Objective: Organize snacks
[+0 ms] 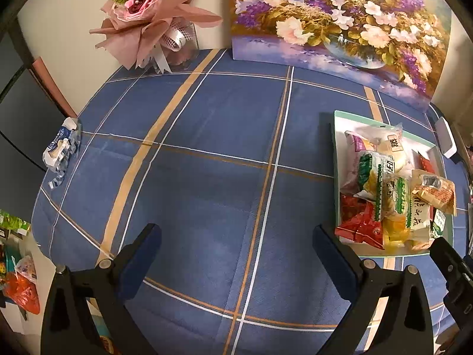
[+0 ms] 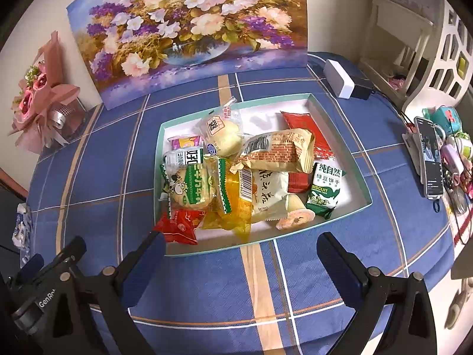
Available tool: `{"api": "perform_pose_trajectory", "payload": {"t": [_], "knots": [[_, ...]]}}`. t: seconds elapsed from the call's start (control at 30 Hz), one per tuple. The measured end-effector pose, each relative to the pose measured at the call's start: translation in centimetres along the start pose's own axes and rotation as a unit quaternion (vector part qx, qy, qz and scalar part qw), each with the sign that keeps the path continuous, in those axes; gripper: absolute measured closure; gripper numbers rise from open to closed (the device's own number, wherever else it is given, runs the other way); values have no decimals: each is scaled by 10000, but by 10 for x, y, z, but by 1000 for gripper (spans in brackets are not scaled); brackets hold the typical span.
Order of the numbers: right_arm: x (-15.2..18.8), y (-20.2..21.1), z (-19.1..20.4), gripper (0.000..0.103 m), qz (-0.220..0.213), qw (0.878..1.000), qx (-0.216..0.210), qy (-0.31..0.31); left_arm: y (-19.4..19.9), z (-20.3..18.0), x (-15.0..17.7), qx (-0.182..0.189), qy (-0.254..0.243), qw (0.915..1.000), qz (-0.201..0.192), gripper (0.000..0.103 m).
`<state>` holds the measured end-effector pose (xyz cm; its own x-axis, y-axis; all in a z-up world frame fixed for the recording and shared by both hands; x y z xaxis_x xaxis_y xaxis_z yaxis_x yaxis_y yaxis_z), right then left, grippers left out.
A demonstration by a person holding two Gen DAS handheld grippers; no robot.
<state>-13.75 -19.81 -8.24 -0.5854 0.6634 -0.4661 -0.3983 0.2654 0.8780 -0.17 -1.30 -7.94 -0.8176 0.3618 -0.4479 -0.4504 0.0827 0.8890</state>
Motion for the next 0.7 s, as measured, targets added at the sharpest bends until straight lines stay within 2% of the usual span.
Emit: {"api": "perform_pose_trajectory", "payload": {"t": [0.53,0.7], "knots": [[-1,0,0,0,10,10000,0,-7,-3,1,1,27,13,10000,58,1],[-1,-1,-1,0,8,10000,-14,9,2,0,-1,54,18,9999,-100,1]]}}
Point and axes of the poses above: each gripper's, at about its wrist camera, not at the fingertips, and y roughly against the way its jaws point, z to its left, x to its underside, the point moved 9 cm from there along -y, roughly the way its jaws point, and after that the axes turned 2 degrees about -y, right-handed, at the moved point
